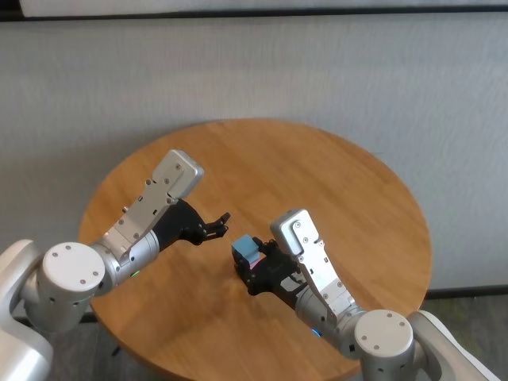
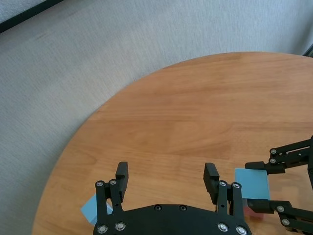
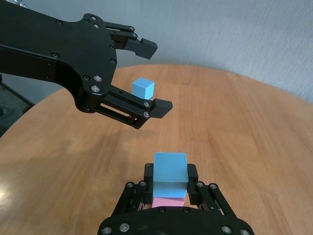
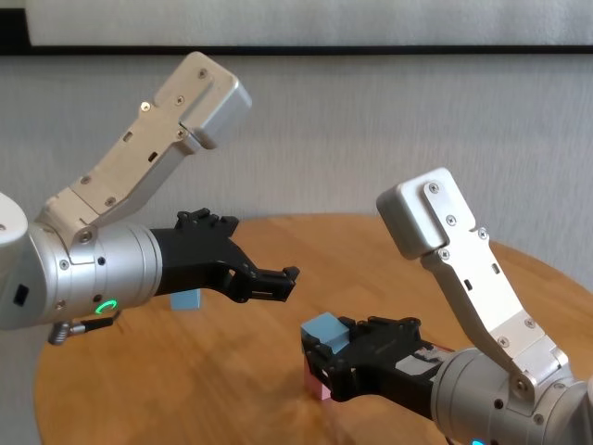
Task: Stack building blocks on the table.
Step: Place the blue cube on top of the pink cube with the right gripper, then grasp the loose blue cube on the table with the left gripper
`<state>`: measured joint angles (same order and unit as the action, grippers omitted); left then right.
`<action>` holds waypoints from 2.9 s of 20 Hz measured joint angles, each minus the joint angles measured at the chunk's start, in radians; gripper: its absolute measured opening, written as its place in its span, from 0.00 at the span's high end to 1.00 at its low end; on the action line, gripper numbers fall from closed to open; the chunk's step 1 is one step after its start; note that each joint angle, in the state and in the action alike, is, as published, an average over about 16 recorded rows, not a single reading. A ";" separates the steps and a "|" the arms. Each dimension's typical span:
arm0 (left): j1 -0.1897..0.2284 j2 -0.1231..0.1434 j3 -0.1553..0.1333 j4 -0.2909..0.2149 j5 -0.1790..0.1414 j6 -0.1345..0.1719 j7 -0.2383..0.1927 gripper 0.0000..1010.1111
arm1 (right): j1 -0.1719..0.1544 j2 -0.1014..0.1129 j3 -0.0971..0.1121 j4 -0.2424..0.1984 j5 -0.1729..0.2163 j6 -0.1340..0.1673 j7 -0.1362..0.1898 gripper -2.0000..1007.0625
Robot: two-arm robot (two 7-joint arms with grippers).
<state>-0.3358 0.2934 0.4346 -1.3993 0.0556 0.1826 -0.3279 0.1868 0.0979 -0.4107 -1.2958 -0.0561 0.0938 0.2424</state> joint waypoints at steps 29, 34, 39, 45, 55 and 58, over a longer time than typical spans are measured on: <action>0.000 0.000 0.000 0.000 0.000 0.000 0.000 0.01 | -0.009 0.005 0.041 -0.041 0.044 -0.034 0.002 0.13; 0.000 0.000 0.000 0.000 0.000 0.000 0.000 0.01 | -0.006 0.015 0.085 -0.058 0.080 -0.046 -0.008 0.04; 0.000 0.000 0.000 0.000 0.000 0.000 0.000 0.01 | 0.009 0.029 0.135 -0.044 0.112 -0.050 -0.027 0.00; 0.000 0.000 0.000 0.000 0.000 0.000 0.000 0.01 | 0.031 0.044 0.189 -0.003 0.130 -0.048 -0.054 0.00; 0.000 0.000 0.000 0.001 0.000 0.000 -0.001 0.01 | 0.044 0.065 0.232 0.038 0.110 -0.047 -0.088 0.00; -0.002 -0.002 -0.002 0.010 -0.002 -0.006 -0.007 0.01 | 0.044 0.069 0.236 0.041 0.104 -0.048 -0.093 0.00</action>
<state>-0.3380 0.2910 0.4328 -1.3895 0.0532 0.1765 -0.3345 0.2307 0.1673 -0.1742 -1.2546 0.0480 0.0453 0.1497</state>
